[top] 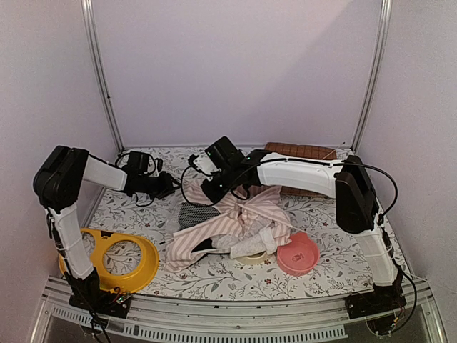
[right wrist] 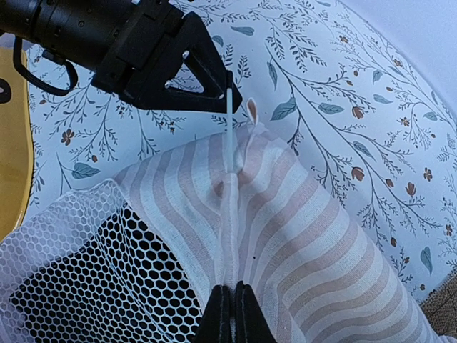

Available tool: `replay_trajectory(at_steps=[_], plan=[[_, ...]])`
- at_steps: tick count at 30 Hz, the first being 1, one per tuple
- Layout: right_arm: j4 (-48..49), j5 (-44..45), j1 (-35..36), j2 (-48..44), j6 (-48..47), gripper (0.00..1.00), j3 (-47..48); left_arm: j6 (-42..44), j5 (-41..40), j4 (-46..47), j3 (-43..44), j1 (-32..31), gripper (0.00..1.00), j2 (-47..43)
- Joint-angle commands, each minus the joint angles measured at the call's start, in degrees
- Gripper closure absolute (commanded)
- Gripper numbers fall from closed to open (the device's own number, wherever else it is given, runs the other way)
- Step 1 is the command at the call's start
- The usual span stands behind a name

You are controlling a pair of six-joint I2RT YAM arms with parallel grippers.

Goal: Set up the pet tent
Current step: Adjust the tent at the center of the board, then pick up the tent fabric from the tent.

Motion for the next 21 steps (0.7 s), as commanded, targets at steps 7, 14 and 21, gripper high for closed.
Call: replay_trajectory(at_steps=[7,14,21], plan=[[-3.08,2.30,-0.24,-1.69,3.04,1.00,-1.02,-6.11,2.66,6.58,0.89,1.40,0.64,3.95],[-4.19,2.41,-0.32,-0.96,3.77,1.00,-1.05,-7.77,2.63,8.87,-0.04,1.66,0.63,3.78],[-4.93,2.31,-0.52,0.07,3.77,1.00,-0.58,-7.29,1.53,9.75,-0.76,1.81,0.63,0.75]])
